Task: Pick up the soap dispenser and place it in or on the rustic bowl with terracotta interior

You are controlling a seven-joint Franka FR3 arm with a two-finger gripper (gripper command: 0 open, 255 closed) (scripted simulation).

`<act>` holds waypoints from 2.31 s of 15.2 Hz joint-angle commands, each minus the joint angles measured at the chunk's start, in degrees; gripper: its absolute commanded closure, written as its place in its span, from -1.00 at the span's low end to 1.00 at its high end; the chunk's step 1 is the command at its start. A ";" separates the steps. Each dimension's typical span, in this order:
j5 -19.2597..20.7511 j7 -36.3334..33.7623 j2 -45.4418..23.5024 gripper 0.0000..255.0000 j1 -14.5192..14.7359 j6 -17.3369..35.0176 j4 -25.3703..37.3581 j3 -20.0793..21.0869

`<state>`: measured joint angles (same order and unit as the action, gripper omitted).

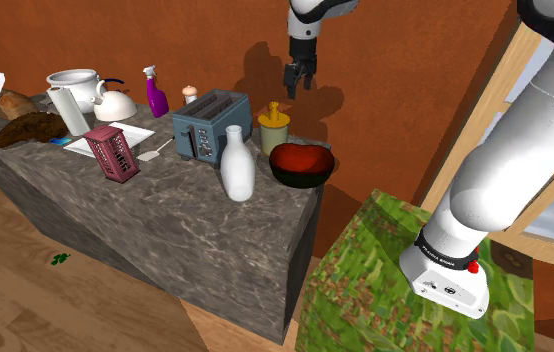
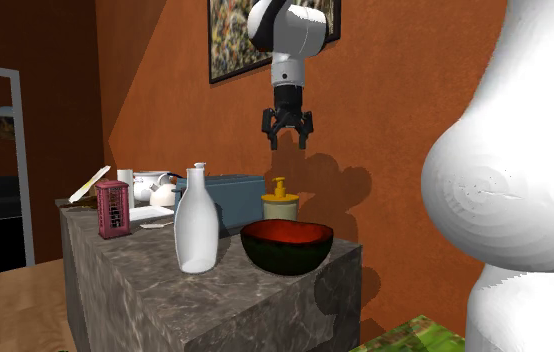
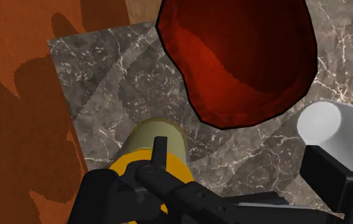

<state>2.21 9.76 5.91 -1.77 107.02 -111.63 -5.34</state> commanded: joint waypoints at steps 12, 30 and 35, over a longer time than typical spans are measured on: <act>-2.32 1.85 -30.75 -1.00 -2.37 -1.04 30.90 -1.19; -2.49 1.94 -32.80 1.00 -2.59 4.00 27.87 -1.15; -2.49 1.94 -32.80 1.00 -2.59 4.01 27.86 -1.15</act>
<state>-0.29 11.70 -26.87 -4.36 111.02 -83.76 -6.48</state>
